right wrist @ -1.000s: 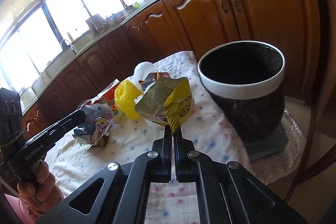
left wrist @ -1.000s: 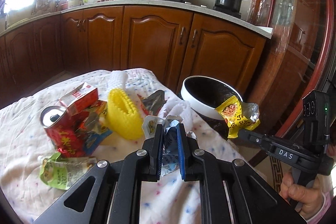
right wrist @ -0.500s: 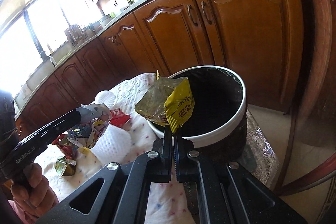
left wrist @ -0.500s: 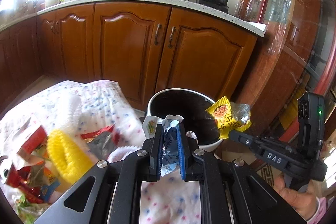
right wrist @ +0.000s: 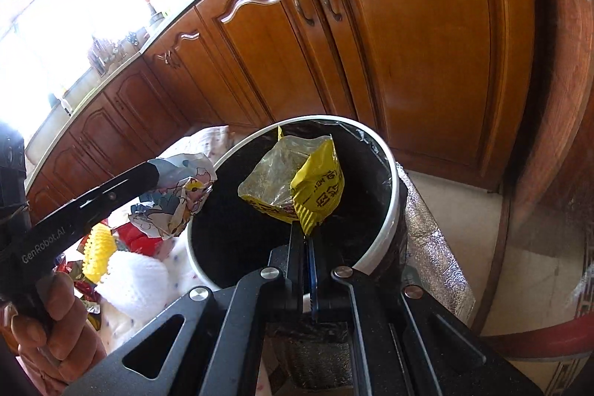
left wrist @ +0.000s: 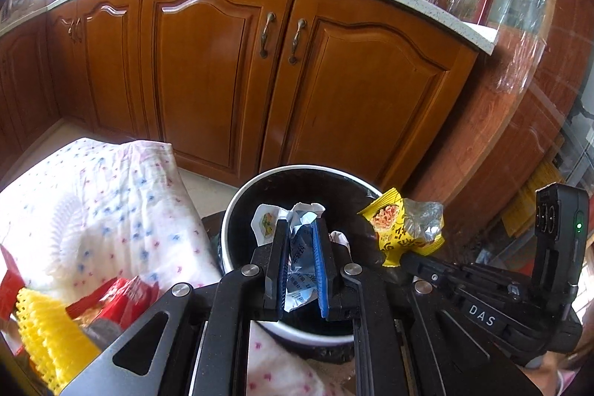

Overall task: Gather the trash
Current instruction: 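Open both tools to drop the wrapper and snack bag into the bin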

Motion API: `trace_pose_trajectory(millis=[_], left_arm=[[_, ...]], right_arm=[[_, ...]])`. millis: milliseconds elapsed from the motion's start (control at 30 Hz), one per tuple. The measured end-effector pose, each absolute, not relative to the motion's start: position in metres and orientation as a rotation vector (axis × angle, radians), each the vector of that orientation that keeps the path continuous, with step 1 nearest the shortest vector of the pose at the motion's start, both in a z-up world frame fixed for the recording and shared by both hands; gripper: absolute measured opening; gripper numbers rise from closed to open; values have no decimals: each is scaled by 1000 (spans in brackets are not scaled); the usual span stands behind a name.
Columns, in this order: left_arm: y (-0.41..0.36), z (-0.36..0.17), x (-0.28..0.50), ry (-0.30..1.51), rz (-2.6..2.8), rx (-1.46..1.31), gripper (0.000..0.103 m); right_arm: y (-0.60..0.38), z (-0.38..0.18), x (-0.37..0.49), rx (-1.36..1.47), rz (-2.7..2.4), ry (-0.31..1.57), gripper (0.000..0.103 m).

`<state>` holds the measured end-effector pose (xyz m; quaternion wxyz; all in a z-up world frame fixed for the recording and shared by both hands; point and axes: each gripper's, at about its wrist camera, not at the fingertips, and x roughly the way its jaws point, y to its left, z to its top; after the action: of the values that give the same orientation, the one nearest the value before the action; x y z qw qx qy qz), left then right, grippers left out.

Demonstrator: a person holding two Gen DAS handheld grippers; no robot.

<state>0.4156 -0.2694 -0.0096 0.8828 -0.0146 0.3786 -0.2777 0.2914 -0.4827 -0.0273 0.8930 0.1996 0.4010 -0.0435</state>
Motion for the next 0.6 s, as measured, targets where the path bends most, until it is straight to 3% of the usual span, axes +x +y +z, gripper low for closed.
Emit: trace_pose_trajectory(millis=[133, 233, 267, 300, 367, 500, 600], left_arm=[[-285, -20, 434, 829, -577, -21, 13], [-293, -24, 440, 842, -576, -26, 28], [-293, -24, 439, 842, -576, -29, 41], [-293, -24, 439, 836, -575, -33, 50], [-290, -22, 434, 821, -572, -31, 50], [-276, -18, 415, 800, -571, -47, 55], [-258, -18, 394, 780, -558, -63, 61]], right_arm=[[-490, -34, 301, 422, -96, 854, 7], [-493, -38, 307, 420, -94, 868, 8], [-493, -38, 308, 424, -91, 870, 11], [-494, -39, 309, 423, -95, 871, 16], [-495, -39, 306, 430, -90, 859, 42], [-492, -37, 295, 450, -94, 822, 50], [-489, -34, 285, 474, -91, 787, 73]])
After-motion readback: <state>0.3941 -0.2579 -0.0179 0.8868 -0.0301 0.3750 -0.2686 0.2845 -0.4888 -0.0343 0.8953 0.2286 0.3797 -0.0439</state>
